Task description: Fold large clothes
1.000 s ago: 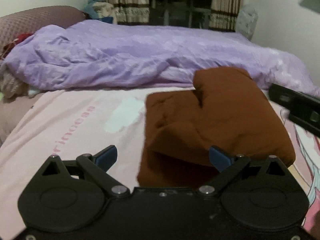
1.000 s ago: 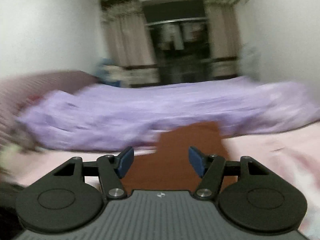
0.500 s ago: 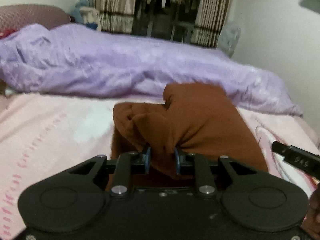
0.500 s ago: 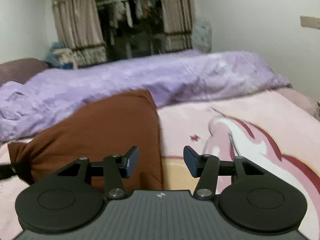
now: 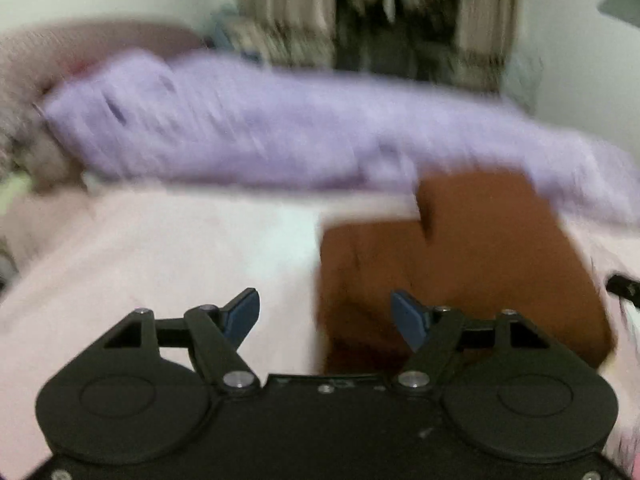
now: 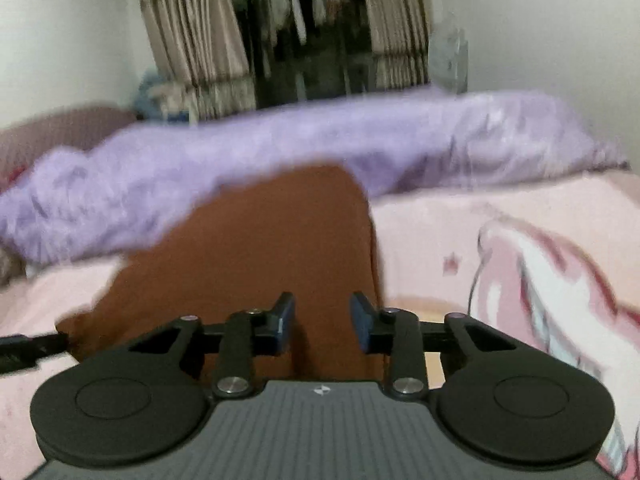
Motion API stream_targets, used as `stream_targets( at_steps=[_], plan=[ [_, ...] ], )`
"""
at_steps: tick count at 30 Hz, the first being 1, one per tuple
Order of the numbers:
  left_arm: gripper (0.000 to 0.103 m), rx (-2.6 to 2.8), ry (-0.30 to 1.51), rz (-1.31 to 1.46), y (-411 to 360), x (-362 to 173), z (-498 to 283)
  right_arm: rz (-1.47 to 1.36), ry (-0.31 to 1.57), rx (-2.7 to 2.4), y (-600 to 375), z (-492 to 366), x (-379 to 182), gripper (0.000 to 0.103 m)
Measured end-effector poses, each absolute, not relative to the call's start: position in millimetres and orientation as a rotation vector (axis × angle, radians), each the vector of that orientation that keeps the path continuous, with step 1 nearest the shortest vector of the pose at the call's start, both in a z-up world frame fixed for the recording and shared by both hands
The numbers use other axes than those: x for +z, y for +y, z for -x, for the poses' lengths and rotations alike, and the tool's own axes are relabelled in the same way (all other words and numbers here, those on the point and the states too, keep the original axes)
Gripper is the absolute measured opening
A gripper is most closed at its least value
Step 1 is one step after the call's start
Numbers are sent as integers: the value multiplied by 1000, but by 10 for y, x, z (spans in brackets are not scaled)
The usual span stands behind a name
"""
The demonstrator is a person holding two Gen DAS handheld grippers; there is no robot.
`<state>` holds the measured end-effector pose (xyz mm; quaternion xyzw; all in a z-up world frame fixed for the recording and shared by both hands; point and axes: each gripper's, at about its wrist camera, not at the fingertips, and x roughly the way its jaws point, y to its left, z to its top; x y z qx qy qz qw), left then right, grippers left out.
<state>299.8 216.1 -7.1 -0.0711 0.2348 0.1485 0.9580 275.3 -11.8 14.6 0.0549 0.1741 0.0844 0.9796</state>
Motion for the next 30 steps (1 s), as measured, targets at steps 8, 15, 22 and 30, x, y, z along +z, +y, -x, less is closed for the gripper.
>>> stream_targets(
  at_steps=[8,15,22,30],
  plan=[
    [76,188,348,211,1930,322,-3910,-156,238,183,61,-3597,609,38],
    [80,264,614,66,2039,-706,-4785,-84,408,200,409,-4348,-176,36],
    [85,224,589,205,2254,-986,-4674,-4,345,173,556,-4175,-451,37],
    [83,243,628,165,2222,-799,-4766,-44,375,186,491,-4261,-348,37]
  ],
)
